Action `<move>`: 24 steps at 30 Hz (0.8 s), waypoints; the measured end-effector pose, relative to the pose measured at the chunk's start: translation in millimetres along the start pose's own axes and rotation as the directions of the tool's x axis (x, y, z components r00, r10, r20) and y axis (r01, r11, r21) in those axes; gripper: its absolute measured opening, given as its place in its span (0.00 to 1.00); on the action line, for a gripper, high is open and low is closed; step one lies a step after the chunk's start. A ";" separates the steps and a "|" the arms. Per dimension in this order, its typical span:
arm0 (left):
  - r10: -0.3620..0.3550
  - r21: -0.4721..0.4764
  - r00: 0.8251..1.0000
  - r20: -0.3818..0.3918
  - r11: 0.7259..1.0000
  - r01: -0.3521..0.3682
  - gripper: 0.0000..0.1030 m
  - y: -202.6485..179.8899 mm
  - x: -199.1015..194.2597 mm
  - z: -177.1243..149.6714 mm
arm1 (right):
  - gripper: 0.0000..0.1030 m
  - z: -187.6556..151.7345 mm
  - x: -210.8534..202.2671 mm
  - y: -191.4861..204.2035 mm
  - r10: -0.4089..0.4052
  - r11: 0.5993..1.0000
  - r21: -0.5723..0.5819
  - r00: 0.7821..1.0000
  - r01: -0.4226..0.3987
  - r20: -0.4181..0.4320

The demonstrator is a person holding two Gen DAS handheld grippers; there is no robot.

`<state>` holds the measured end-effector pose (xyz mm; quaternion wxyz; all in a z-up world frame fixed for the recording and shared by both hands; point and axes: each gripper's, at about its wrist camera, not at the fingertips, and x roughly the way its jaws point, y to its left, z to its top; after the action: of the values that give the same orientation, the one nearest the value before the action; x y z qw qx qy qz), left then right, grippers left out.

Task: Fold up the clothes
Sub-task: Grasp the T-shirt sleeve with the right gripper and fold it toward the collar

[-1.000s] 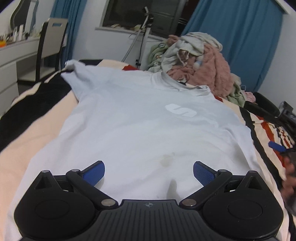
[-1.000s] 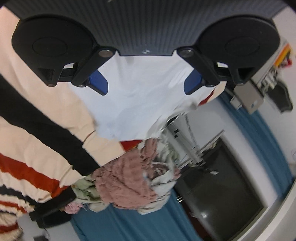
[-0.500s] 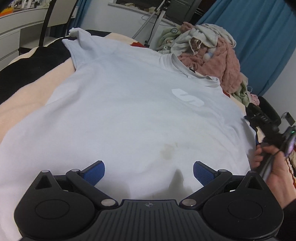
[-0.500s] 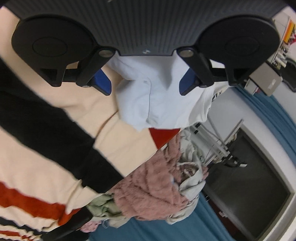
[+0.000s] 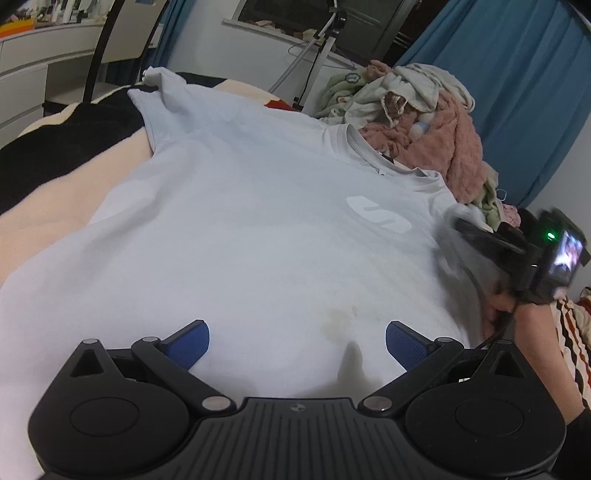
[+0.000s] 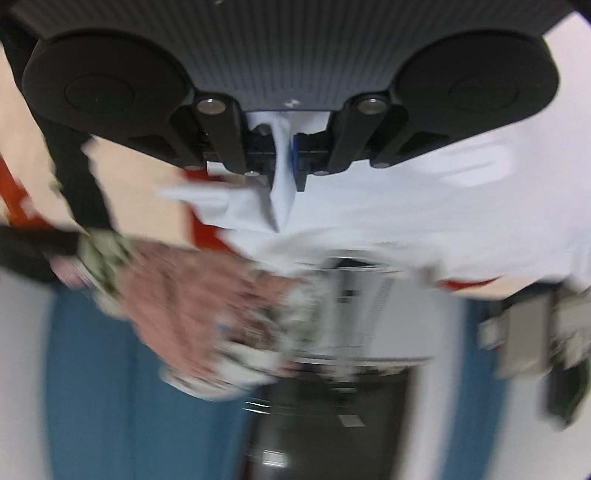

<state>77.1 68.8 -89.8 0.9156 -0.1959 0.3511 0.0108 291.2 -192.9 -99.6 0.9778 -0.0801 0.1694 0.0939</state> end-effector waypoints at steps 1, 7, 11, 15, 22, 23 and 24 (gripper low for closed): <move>-0.001 0.003 1.000 0.000 1.000 0.001 1.00 0.1 0.0 -0.3 | 0.09 1.6 -0.1 13.5 0.052 0.998 -0.031 0.999 -0.052 -0.016; -0.006 0.021 1.000 0.002 1.000 0.006 1.00 0.6 -0.3 -2.0 | 0.58 12.1 -6.4 25.5 0.398 0.910 0.148 0.915 -0.386 -0.061; -0.009 0.034 1.000 0.004 0.999 0.009 1.00 1.0 -0.4 -3.2 | 0.65 28.7 -18.7 -20.8 0.479 0.788 0.392 0.873 -0.475 0.096; -0.013 0.043 1.000 0.005 0.999 0.013 1.00 1.2 -0.6 -4.1 | 0.63 26.9 -27.2 -91.0 0.379 0.669 0.602 0.896 -0.437 0.230; -0.014 0.058 1.000 0.000 0.998 0.014 1.00 -1.6 0.9 -6.0 | 0.51 -12.4 -8.1 -139.7 0.369 0.657 0.657 0.917 -0.371 0.149; -0.013 0.058 1.000 -0.001 0.998 0.013 1.00 -1.4 1.4 -6.2 | 0.51 -17.2 -2.9 -138.9 0.382 0.663 0.654 0.916 -0.365 0.124; -0.012 0.059 1.000 -0.001 0.998 0.012 1.00 -1.3 1.7 -6.3 | 0.51 -21.4 2.5 -136.7 0.391 0.674 0.648 0.915 -0.355 0.095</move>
<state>74.6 65.1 -94.8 0.9210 -0.1709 0.3501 -0.0053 315.6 -329.1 -103.2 0.8986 0.2995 0.2292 0.2243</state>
